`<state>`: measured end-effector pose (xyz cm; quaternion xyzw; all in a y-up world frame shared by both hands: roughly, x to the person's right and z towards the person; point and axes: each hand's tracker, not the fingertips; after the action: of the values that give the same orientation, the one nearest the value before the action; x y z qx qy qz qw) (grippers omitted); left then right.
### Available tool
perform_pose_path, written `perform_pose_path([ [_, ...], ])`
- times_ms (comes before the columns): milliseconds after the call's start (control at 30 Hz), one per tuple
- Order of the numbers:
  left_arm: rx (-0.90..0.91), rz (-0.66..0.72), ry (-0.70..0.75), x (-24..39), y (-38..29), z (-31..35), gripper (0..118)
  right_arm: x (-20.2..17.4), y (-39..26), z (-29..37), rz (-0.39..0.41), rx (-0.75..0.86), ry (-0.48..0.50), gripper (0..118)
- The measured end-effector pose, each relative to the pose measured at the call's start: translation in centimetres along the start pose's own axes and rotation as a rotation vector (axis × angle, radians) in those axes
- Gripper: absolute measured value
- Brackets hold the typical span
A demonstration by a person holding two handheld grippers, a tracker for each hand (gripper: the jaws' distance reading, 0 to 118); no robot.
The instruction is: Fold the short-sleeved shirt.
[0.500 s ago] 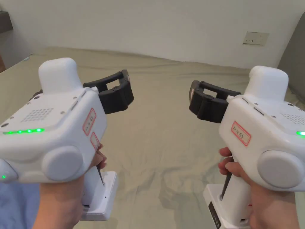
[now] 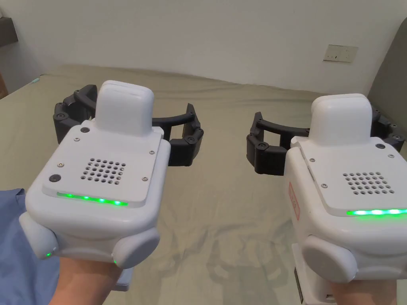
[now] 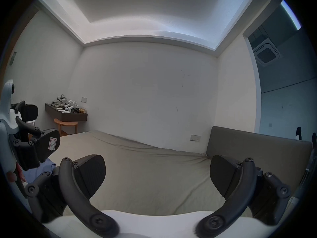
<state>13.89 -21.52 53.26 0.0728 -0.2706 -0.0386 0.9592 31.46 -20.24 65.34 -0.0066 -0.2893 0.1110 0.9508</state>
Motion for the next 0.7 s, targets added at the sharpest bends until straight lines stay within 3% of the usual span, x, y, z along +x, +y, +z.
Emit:
perform_pose_path([
  [300, -0.005, 0.055, -0.013, -0.5, 0.1, 0.3, 118, 1.0, -0.1, 0.2, -0.035, -0.031, 0.018, 118],
  [400, -0.019, 0.038, -0.026, -0.3, 0.2, 0.2, 108, 1.2, 0.0, 0.0, -0.062, -0.058, 0.052, 117],
  [433, -0.022, 0.036, -0.029, -0.2, 0.2, 0.2, 90, 1.2, -0.1, 0.1, -0.072, -0.055, 0.063, 106],
  [467, -0.026, 0.034, -0.034, -0.1, 0.2, 0.2, 69, 1.2, -0.1, 0.1, -0.072, -0.055, 0.072, 82],
  [500, -0.029, 0.032, -0.037, 0.0, 0.1, 0.2, 42, 1.2, -0.1, 0.2, -0.069, -0.053, 0.080, 47],
  [533, -0.036, 0.028, -0.046, 0.0, 0.1, 0.1, 9, 1.1, -0.1, 0.2, -0.064, -0.051, 0.081, 3],
  [567, -0.050, 0.029, -0.073, 0.1, 0.0, -0.1, 0, 1.1, -0.3, 0.0, -0.058, -0.053, 0.080, 1],
  [700, -0.066, 0.037, -0.107, 0.3, 0.0, -0.1, 0, 1.4, -0.6, 0.0, -0.062, -0.070, 0.089, 1],
])
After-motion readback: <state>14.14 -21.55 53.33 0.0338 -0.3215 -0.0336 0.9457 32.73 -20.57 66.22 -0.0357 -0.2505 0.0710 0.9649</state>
